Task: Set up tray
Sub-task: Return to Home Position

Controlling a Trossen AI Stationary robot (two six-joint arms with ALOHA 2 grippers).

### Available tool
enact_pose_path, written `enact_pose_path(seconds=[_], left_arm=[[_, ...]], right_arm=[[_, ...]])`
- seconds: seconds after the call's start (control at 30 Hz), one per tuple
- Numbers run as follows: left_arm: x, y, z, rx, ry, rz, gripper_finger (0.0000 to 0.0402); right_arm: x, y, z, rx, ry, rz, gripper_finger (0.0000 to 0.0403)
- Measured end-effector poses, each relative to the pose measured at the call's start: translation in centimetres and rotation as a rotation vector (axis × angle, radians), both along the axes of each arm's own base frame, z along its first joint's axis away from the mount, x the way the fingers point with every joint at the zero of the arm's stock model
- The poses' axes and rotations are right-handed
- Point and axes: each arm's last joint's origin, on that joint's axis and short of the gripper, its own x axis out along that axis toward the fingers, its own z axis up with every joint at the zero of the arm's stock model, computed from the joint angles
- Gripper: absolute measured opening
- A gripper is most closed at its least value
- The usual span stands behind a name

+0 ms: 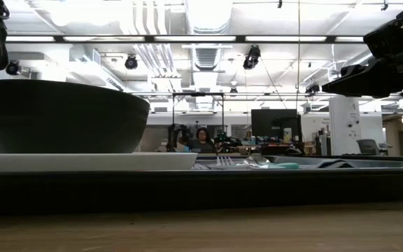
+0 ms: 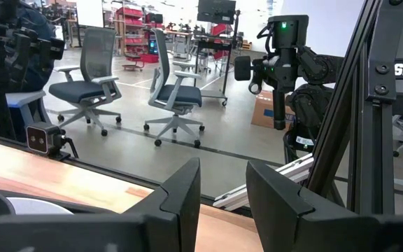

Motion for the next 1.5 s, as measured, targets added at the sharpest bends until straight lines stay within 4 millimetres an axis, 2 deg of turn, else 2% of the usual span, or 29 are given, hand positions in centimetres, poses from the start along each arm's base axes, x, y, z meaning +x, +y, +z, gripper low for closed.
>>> enact_pose_path(seconds=[1.17, 1.5], left_arm=[[0.0, 0.0, 0.0, 0.0, 0.0, 0.0, 0.0098], [0.0, 0.0, 0.0, 0.0, 0.0, 0.0, 0.0098]], right_arm=[[0.0, 0.0, 0.0, 0.0, 0.0, 0.0, 0.0137], [0.0, 0.0, 0.0, 0.0, 0.0, 0.0, 0.0127]])
